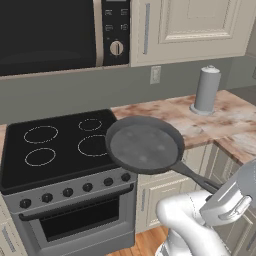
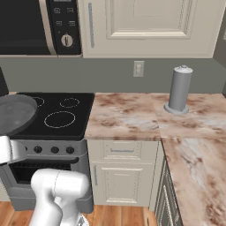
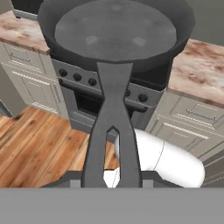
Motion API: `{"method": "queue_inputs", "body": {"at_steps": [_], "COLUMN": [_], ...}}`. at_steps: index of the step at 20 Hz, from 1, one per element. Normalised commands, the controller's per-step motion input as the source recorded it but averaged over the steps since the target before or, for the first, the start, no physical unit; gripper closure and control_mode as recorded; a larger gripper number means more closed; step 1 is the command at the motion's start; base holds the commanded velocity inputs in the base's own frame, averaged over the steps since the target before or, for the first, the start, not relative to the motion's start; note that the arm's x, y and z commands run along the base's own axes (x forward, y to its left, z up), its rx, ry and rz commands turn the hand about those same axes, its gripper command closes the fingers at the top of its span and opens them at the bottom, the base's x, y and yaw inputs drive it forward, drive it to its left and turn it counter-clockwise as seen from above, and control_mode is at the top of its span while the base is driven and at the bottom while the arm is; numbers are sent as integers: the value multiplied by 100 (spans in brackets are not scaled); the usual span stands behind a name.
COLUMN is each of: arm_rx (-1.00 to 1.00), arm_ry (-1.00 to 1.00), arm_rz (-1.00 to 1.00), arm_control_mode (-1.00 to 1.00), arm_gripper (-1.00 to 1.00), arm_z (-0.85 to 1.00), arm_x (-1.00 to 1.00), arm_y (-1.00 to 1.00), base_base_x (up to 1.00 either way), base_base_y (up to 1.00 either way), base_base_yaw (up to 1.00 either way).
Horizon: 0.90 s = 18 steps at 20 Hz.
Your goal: Move the pot and pan from the stove into the sink.
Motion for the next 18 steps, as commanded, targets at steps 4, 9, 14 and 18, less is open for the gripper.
{"method": "queue_inputs", "body": {"at_steps": [4,9,14,18], "arm_rx": [0,0,0,0], "arm_ry": [0,0,0,0], "arm_rz": [0,0,0,0], "arm_control_mode": [100,100,100,100], "arm_gripper": [100,100,100,100], "arm_z": [0,0,0,0], "arm_x": [0,0,0,0], "arm_y": [0,0,0,0], "base_base_x": [-23,-65,-76,-79], "base_base_y": [-1,-17,-24,-29], "base_base_yaw": [0,0,0,0]}}
